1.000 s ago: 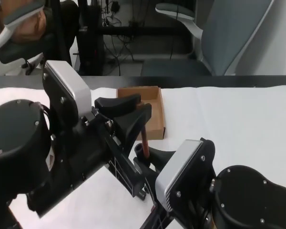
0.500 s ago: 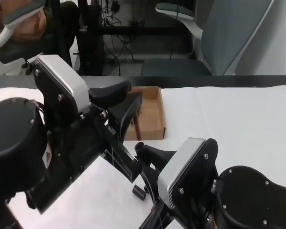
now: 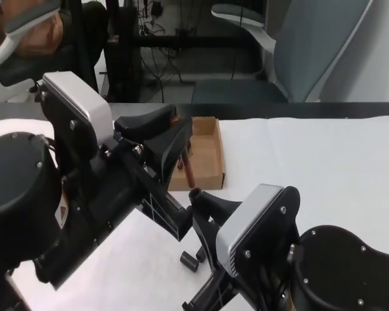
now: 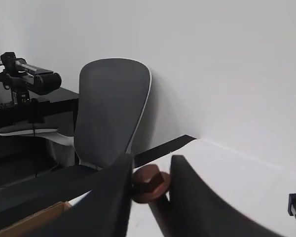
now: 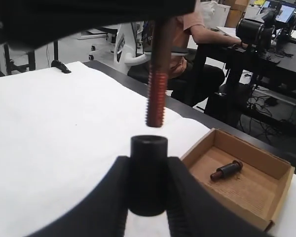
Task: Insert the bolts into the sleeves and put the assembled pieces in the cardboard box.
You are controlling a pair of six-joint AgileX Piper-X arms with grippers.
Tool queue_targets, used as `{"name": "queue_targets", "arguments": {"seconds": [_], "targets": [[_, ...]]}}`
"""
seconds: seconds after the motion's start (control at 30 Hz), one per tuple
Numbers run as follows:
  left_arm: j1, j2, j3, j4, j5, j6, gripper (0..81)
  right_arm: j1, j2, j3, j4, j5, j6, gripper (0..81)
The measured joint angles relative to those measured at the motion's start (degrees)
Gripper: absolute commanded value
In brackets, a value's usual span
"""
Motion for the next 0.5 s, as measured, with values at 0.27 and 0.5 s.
{"name": "queue_targets", "arguments": {"seconds": [0.27, 0.5], "targets": [[0.1, 0.0, 0.0, 0.4, 0.0, -0.4, 1.8, -0.1, 0.0, 0.2, -1.9, 0.0, 0.1, 0.4], [0.1, 0.0, 0.0, 0.4, -0.1, -2.3, 1.8, -0.6, 0.0, 0.2, -1.9, -0.8, 0.9, 0.4]]}}
